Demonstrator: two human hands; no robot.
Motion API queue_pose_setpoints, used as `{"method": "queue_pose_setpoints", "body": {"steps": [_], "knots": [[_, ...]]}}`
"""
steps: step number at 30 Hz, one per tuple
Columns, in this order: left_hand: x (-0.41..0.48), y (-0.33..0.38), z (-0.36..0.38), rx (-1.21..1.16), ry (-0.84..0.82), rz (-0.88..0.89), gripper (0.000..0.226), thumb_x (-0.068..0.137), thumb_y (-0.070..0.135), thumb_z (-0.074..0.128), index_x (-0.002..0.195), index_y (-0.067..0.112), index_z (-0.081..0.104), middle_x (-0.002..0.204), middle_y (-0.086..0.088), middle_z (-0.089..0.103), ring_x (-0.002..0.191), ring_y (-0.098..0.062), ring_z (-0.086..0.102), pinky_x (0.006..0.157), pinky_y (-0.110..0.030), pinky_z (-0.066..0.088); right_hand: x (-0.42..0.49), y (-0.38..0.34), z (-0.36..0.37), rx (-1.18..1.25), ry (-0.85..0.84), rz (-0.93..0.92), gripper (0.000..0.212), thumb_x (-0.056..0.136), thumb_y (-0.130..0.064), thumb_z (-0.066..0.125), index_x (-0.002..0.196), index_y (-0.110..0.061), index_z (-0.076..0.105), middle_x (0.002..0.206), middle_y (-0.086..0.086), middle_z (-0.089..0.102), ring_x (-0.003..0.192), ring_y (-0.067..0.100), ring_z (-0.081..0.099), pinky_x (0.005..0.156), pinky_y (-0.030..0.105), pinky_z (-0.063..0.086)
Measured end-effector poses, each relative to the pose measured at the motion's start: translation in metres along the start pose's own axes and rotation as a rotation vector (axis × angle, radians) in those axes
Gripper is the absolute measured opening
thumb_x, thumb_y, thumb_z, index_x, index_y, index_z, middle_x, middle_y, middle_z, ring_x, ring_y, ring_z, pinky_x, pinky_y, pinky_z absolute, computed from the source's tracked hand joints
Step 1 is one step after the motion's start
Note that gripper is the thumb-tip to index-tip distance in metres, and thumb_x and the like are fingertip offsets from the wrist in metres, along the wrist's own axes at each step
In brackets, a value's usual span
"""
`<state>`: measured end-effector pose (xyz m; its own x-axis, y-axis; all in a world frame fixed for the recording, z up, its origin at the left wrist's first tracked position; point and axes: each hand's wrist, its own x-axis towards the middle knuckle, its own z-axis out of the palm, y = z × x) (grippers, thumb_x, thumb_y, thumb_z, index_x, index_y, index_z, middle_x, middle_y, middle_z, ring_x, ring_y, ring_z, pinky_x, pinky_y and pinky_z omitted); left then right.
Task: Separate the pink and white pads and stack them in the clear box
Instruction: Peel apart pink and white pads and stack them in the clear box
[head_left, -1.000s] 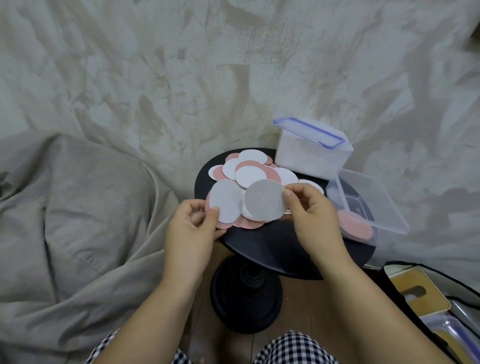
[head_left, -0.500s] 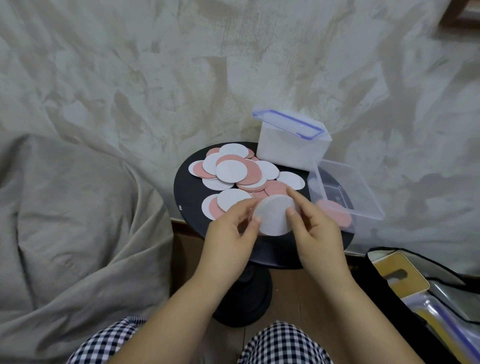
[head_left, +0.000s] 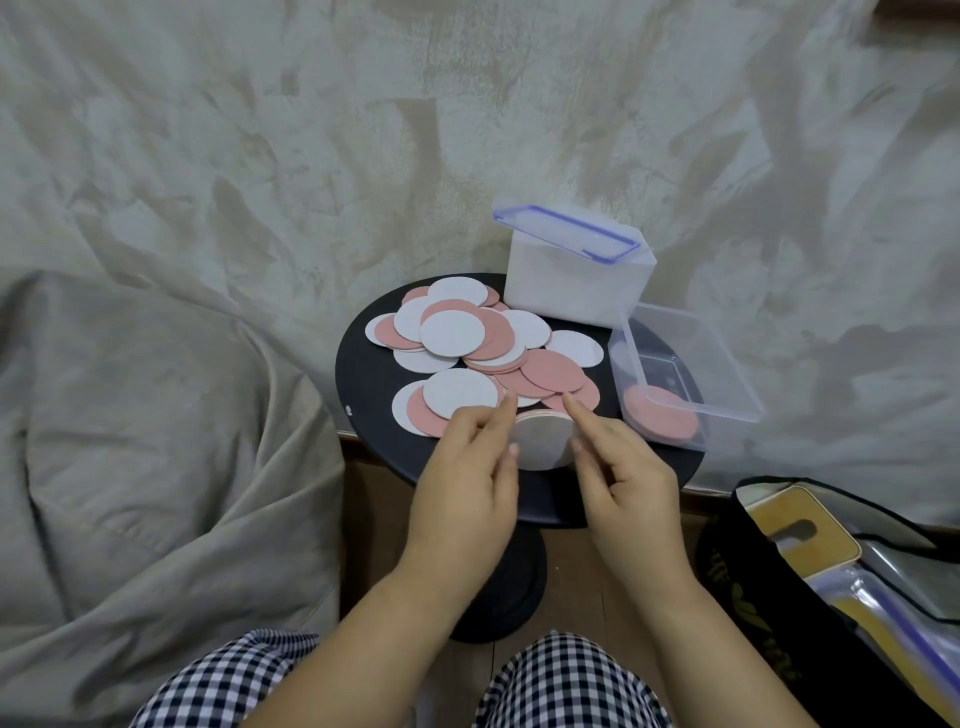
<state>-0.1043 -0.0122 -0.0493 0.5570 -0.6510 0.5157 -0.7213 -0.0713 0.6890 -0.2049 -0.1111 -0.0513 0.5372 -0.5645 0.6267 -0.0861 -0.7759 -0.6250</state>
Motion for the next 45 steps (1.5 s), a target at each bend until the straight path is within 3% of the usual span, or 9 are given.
{"method": "queue_pose_setpoints", "body": {"steps": [2,6,13,24,28,33,37,41,45], "knots": [[0.001,-0.001,-0.004,-0.095,0.135,-0.035,0.034,0.088,0.017,0.053,0.121,0.016,0.062,0.101,0.006,0.064,0.094,-0.003,0.056,0.082,-0.010,0.042,0.000,-0.005,-0.003,0.034,0.024,0.006,0.036,0.089,-0.006,0.055,0.121,-0.025,0.056,0.106,-0.023,0.058,0.102,-0.013,0.053,0.087,0.004,0.038],[-0.001,0.004,-0.008,-0.295,0.184,-0.166,0.021,0.083,0.008,0.067,0.098,0.022,0.071,0.092,0.017,0.070,0.086,0.004,0.064,0.078,-0.010,0.049,-0.002,-0.009,-0.004,0.102,0.080,0.083,0.041,0.087,-0.006,0.060,0.103,-0.043,0.053,0.097,-0.029,0.059,0.094,-0.013,0.057,0.079,0.003,0.042],[-0.005,-0.001,-0.005,-0.339,0.218,-0.233,0.018,0.080,0.007,0.069,0.096,0.015,0.074,0.090,0.009,0.073,0.085,0.002,0.066,0.078,-0.014,0.050,-0.009,-0.003,0.003,0.099,0.124,0.073,0.031,0.086,-0.004,0.060,0.109,-0.024,0.062,0.104,-0.021,0.060,0.099,-0.009,0.057,0.083,0.006,0.043],[-0.005,-0.001,-0.005,-0.304,0.173,-0.195,0.015,0.080,0.009,0.069,0.089,0.020,0.073,0.084,0.013,0.071,0.081,0.001,0.066,0.074,-0.015,0.051,-0.007,-0.002,-0.003,0.099,0.087,0.030,0.033,0.086,-0.004,0.058,0.110,-0.027,0.059,0.105,-0.023,0.058,0.099,-0.007,0.057,0.083,0.008,0.043],[-0.003,0.005,-0.005,-0.295,0.146,-0.199,0.018,0.080,0.011,0.068,0.089,0.026,0.071,0.084,0.016,0.070,0.081,0.000,0.065,0.069,-0.010,0.049,-0.002,-0.004,-0.016,0.152,0.022,0.107,0.038,0.086,-0.006,0.061,0.106,-0.038,0.058,0.099,-0.029,0.063,0.097,-0.004,0.059,0.081,0.008,0.044],[0.017,0.022,0.005,-0.274,0.031,-0.129,0.019,0.081,0.013,0.067,0.097,0.024,0.066,0.093,0.015,0.066,0.086,-0.001,0.061,0.066,-0.009,0.048,0.021,0.002,-0.060,0.322,-0.050,0.288,0.034,0.085,-0.004,0.061,0.097,-0.036,0.063,0.096,-0.018,0.068,0.085,-0.004,0.061,0.075,0.010,0.049],[0.048,0.033,0.032,-0.123,-0.158,0.022,0.029,0.078,0.027,0.071,0.102,0.031,0.057,0.101,0.020,0.054,0.097,0.001,0.050,0.076,-0.015,0.047,0.059,0.023,-0.105,0.423,-0.042,0.382,0.031,0.086,0.003,0.056,0.096,-0.025,0.064,0.078,-0.017,0.071,0.073,-0.002,0.064,0.061,0.012,0.051],[0.075,0.036,0.064,-0.027,-0.228,0.177,0.039,0.074,0.029,0.075,0.108,0.020,0.057,0.110,0.009,0.050,0.097,0.000,0.043,0.079,-0.026,0.048,0.098,0.051,-0.135,0.275,-0.145,0.431,0.026,0.086,0.003,0.057,0.096,-0.021,0.064,0.075,-0.010,0.068,0.068,0.002,0.063,0.058,0.016,0.052],[0.078,0.029,0.081,-0.028,-0.174,0.268,0.023,0.075,0.027,0.071,0.094,0.022,0.060,0.103,0.013,0.054,0.091,0.000,0.049,0.067,-0.020,0.051,0.128,0.071,-0.142,0.085,-0.412,0.458,0.022,0.085,-0.002,0.060,0.092,-0.023,0.064,0.088,0.003,0.071,0.077,0.011,0.067,0.064,0.024,0.057]]}}
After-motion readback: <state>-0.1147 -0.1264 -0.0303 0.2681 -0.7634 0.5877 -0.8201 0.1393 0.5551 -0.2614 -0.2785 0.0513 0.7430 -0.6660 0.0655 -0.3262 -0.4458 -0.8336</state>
